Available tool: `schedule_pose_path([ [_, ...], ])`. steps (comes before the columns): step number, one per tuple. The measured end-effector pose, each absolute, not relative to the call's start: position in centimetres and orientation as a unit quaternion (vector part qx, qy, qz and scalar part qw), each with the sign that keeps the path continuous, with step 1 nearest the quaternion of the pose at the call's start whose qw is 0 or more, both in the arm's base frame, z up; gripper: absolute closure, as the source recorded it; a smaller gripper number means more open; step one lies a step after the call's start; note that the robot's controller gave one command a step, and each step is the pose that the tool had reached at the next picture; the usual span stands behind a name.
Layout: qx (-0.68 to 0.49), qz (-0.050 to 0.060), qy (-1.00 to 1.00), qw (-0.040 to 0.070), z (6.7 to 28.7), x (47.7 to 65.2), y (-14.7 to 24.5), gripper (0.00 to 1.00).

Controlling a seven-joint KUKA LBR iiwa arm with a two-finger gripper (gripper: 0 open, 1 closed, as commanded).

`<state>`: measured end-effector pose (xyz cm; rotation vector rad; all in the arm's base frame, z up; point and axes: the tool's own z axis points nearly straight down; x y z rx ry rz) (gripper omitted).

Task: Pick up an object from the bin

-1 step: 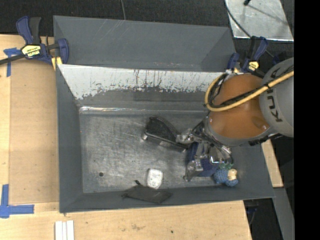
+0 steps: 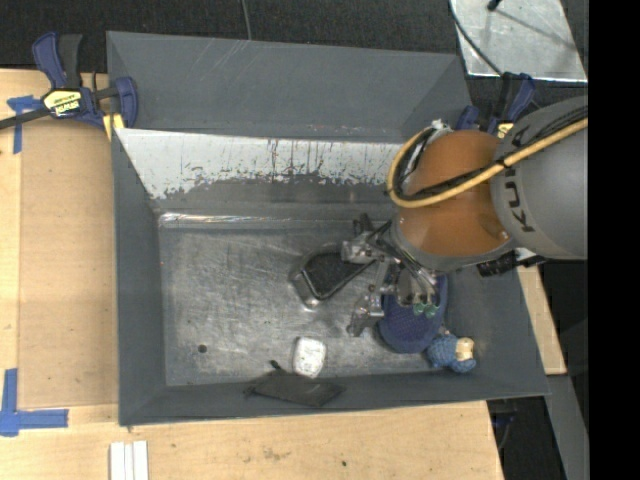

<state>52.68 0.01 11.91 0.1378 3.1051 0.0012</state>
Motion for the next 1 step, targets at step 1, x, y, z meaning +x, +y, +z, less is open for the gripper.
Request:
schedule_pose_path([
  [1, 0.043, 0.004, 0.999, 0.016, 11.60, 55.47, 3.28, 0.00],
])
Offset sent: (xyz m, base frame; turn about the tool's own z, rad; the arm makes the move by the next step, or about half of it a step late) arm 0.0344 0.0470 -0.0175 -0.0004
